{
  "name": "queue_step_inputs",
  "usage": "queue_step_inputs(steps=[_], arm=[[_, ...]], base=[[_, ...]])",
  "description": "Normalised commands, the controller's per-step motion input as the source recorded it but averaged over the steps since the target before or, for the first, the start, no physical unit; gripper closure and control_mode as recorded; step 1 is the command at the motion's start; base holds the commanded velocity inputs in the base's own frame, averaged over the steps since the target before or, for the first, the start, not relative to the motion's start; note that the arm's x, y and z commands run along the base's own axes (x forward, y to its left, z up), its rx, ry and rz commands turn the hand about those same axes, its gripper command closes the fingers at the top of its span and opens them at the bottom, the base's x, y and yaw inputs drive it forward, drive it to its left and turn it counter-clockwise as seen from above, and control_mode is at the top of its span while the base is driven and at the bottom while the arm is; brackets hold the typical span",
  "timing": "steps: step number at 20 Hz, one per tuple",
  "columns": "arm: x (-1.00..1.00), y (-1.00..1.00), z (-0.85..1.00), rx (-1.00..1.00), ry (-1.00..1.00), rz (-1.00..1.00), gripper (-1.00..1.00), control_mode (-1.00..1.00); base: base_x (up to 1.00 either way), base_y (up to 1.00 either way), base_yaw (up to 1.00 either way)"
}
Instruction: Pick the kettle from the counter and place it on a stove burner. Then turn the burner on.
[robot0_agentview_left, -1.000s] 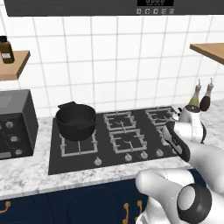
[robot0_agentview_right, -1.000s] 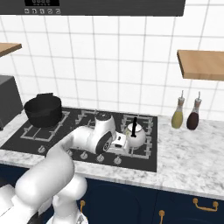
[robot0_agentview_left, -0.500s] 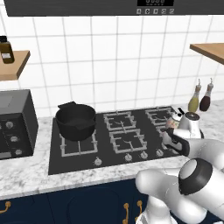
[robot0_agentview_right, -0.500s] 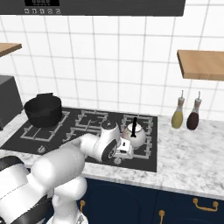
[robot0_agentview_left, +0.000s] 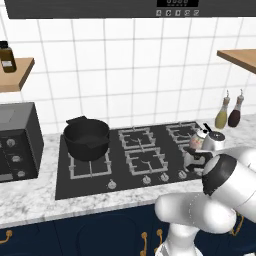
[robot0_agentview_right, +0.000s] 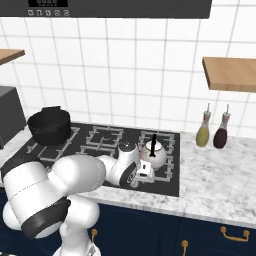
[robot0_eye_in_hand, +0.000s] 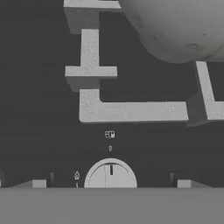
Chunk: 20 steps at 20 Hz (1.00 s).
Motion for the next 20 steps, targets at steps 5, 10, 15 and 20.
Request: queue_step_inputs(steps=[5, 10, 15, 20], arm=[[0.0, 0.0, -0.18, -0.01, 0.0, 0.0, -1.0, -1.0], [0.0, 0.0, 0.0, 0.0, 0.0, 0.0, 1.0, -1.0], [0.0, 0.0, 0.0, 0.0, 0.0, 0.0, 1.0, -1.0], [-0.01, 0.0, 0.0, 0.0, -0.01, 0.08, 1.0, -1.0]], base=[[0.0, 0.0, 0.0], [0.0, 0.0, 0.0], [0.0, 0.0, 0.0], [0.0, 0.0, 0.0]])
